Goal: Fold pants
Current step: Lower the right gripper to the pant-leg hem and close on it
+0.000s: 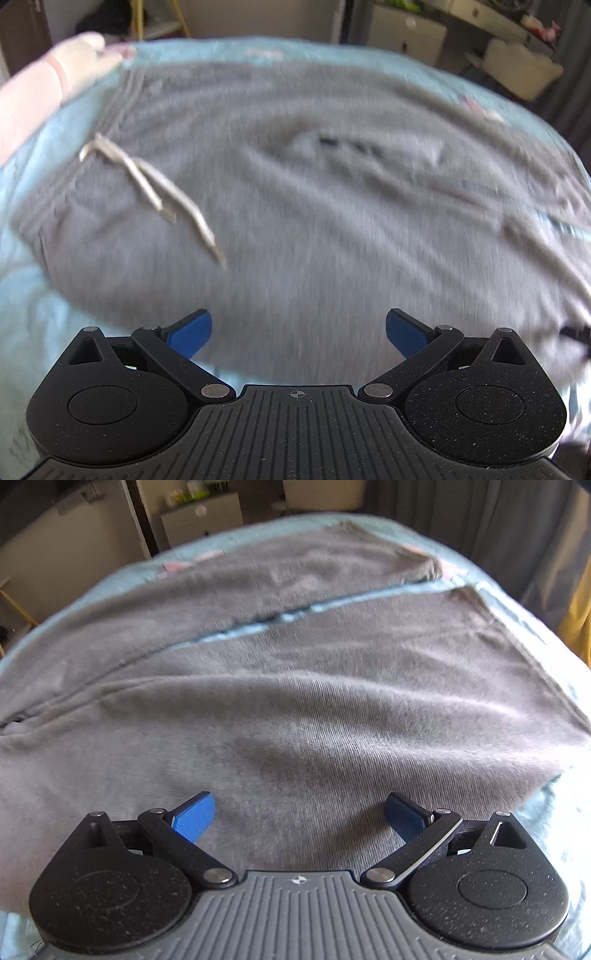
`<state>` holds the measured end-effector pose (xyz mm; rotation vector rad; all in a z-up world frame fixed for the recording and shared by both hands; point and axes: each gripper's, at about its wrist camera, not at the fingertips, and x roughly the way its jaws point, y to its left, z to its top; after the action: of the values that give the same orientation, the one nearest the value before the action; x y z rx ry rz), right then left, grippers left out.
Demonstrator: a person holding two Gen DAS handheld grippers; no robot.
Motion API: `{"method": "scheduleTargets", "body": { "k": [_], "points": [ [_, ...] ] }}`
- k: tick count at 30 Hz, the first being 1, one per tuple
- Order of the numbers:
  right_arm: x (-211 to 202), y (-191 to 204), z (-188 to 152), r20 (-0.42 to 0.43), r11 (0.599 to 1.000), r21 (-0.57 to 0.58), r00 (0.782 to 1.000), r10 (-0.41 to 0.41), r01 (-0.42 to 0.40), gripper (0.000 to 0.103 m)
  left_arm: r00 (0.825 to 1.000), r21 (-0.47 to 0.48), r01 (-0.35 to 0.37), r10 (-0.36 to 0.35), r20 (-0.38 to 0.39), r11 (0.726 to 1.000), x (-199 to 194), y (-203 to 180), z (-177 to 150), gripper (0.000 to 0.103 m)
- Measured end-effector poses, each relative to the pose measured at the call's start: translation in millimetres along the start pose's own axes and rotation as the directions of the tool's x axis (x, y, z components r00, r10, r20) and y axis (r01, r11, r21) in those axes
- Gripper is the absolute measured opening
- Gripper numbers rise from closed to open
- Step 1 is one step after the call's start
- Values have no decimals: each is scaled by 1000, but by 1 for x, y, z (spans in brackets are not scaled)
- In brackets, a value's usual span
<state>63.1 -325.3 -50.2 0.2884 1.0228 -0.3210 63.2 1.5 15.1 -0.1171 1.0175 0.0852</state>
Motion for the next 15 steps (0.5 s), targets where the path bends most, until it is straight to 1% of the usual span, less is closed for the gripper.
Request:
{"method": "scheduleTargets", "body": {
  "k": [3,7,9,11,12,14,15],
  "points": [
    [11,3,1,-26,1000,-12,999,-21,21,99,994,-63,-49,55,97,997,9,-11,36,103],
    [18,6,1,-43,999,-19,998,-39,38,99,975,-169,-85,118,191,982,38,-29,80,103],
    [18,9,0,-45,998,-40,998,-47,45,99,965,-175,-94,133,228,980,59,-36,91,103],
    [16,10,8,-100,994,-102,994,-39,29,99,959,-154,-114,149,241,981,83,-38,95,103],
    [11,9,15,-105,993,-113,994,-28,16,99,955,-144,-137,169,245,980,94,-36,93,103],
    [-3,2,35,-17,995,-95,1000,6,-8,99,944,-154,-171,207,256,973,111,-27,87,103],
    [-8,-2,53,33,997,-74,999,26,-23,99,942,-170,-168,209,261,971,116,-19,85,103]
  ]
}}
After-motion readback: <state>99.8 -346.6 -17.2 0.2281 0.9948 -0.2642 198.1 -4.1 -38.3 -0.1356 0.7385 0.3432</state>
